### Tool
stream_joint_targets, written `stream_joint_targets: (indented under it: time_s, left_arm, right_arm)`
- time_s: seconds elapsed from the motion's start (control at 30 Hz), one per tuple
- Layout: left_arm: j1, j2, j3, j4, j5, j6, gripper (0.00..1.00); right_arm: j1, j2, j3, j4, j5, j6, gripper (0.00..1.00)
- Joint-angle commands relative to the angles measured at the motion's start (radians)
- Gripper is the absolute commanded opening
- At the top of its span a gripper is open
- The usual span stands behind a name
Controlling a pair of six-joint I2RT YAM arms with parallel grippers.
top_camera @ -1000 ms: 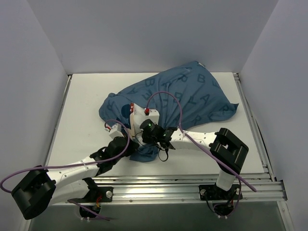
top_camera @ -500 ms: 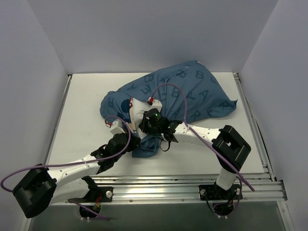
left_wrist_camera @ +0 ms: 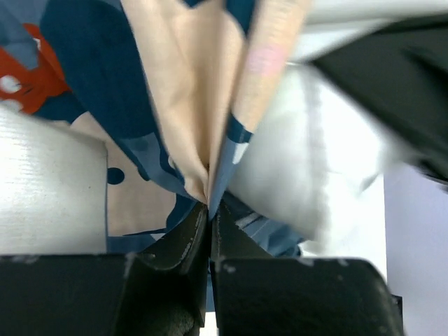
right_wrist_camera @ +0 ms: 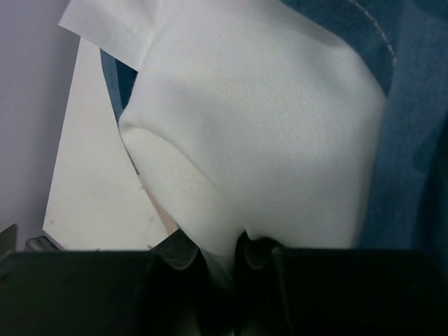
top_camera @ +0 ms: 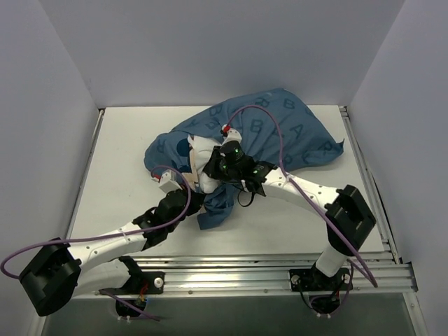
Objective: Remove the pillowcase from the pillow
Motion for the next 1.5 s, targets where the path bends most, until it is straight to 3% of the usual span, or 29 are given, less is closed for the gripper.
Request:
stream_joint_targets:
  time_s: [0.0, 0.3, 0.53, 0.77, 0.87, 1.0, 1.03, 1.17, 1.47]
  left_arm:
    - [-0.036, -0.009, -0.009, -0.19, 0.027, -0.048, 0.09]
    - [0.076, -0.046, -0.003, -0.376, -0.059, -0.176, 0.09]
    - [0.162, -0.147, 0.021, -0.446, -0.067, -0.187, 0.09]
    - [0.162, -0.183, 0.055, -0.468, 0.02, -0.056, 0.24]
    - [0.15, -0.227, 0.064, -0.43, 0.091, 0.039, 0.39]
    - [0.102, -0.302, 0.104, -0.417, 0.137, 0.159, 0.75]
    - [0.093, -0.327, 0.121, -0.439, 0.127, 0.191, 0.78]
    - [0.065, -0.322, 0.211, -0.476, 0.055, 0.251, 0.8]
    - [0.039, -0.043, 0.411, -0.451, -0.064, 0.324, 0.75]
  right_arm:
    - [-0.046, -0.215, 0.112, 0.186, -0.003, -0.004, 0.0]
    - [-0.075, -0.459, 0.008, -0.185, -0.112, -0.173, 0.0]
    - [-0.075, -0.602, -0.268, -0.416, -0.123, -0.234, 0.0]
    - [-0.071, -0.61, -0.512, -0.248, -0.138, -0.145, 0.0]
    - [-0.058, -0.559, -0.526, -0.152, -0.148, -0.138, 0.0]
    - [-0.037, -0.482, -0.495, -0.11, -0.114, -0.157, 0.0]
    - [-0.028, -0.468, -0.48, -0.104, -0.106, -0.165, 0.0]
    - [0.011, -0.407, -0.451, -0.101, -0.048, -0.184, 0.0]
    - [0.098, -0.346, -0.403, -0.128, 0.085, -0.185, 0.0]
